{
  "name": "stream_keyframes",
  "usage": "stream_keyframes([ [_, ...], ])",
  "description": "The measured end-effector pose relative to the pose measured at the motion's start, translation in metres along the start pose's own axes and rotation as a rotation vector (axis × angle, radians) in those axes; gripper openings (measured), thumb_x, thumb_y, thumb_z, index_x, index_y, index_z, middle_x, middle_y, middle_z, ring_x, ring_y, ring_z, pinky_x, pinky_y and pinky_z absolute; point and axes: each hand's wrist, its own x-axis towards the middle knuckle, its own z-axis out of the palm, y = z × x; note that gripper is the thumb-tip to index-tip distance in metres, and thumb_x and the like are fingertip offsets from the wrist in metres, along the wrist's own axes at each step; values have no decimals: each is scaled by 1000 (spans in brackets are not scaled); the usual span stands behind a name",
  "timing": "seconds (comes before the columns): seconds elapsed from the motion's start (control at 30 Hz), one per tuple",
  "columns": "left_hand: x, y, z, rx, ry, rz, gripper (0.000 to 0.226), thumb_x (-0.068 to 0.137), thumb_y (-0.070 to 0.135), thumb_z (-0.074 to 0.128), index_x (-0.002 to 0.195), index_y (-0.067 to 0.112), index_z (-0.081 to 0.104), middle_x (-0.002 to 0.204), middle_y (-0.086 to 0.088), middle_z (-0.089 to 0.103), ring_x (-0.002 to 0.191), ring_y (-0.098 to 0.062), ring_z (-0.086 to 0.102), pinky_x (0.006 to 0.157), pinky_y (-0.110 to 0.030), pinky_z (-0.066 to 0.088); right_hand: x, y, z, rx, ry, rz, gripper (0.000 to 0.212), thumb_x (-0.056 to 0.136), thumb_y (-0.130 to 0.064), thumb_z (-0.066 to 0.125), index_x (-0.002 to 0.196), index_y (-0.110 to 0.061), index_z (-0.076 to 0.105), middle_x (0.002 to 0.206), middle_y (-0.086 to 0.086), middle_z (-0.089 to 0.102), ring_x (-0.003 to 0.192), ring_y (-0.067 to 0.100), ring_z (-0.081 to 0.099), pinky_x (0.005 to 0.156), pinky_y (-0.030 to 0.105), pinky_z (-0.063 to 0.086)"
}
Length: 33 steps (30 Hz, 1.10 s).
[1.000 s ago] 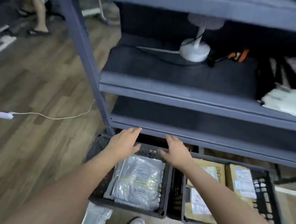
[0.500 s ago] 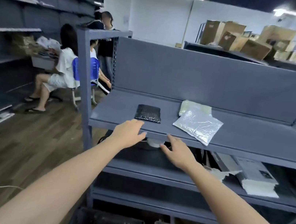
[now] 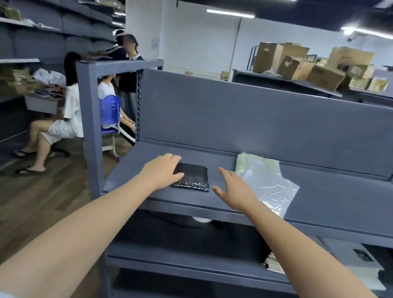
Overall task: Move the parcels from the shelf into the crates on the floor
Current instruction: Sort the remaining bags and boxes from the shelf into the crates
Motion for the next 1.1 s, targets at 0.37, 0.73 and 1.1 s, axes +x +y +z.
stream_keyframes([
  [0.37,77,-47,56,45,-196,76,68,92,40,55,148,16,26,156,-4,22,141,-23,28,111,-40,32,102,15,65,-99,-158,-45,65,95,-24,51,150,-15,18,154,10,24,140,27,27,110,39,32],
  [0.73,103,-59,98,55,-275,187,61,96,41,48,149,22,24,157,6,19,142,-16,26,113,-34,28,126,26,95,-315,-213,-218,49,103,-23,31,150,-17,19,157,12,19,137,27,36,103,35,36],
  [1.1,99,-50,82,19,42,303,37,98,25,46,135,24,49,136,6,53,124,-15,49,97,-31,43,117,22,74,-321,25,-205,41,96,-10,38,137,-15,39,135,8,51,113,30,56,79,35,42],
])
